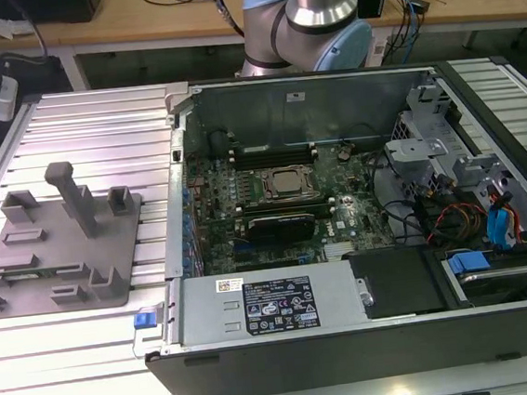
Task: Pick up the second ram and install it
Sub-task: 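Pick up the second ram and move it above second insertion slot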
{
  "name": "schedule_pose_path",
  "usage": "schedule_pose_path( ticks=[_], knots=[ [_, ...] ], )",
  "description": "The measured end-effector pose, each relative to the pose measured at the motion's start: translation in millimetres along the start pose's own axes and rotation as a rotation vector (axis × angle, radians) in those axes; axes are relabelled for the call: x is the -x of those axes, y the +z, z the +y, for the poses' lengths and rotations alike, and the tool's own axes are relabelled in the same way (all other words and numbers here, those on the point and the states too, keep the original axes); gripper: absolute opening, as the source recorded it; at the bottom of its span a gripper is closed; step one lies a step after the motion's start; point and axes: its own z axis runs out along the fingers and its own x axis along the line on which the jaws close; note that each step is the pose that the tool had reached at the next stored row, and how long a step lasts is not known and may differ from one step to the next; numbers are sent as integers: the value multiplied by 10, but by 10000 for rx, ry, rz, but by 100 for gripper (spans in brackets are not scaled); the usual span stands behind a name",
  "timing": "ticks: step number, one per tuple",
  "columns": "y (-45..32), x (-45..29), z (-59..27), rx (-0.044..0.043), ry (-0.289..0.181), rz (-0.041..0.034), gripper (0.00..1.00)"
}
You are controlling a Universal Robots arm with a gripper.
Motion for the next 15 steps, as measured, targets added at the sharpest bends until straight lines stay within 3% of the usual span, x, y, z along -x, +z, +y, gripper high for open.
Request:
schedule_pose_path(
  ticks=[1,3,5,15],
  knots=[
    [5,0,0,6,-207,11,8],
    [38,-1,-2,26,-1075,50,8],
    [57,-3,-2,38,-1500,70,8],
    [111,-4,-5,35,-1508,71,8]
  ],
)
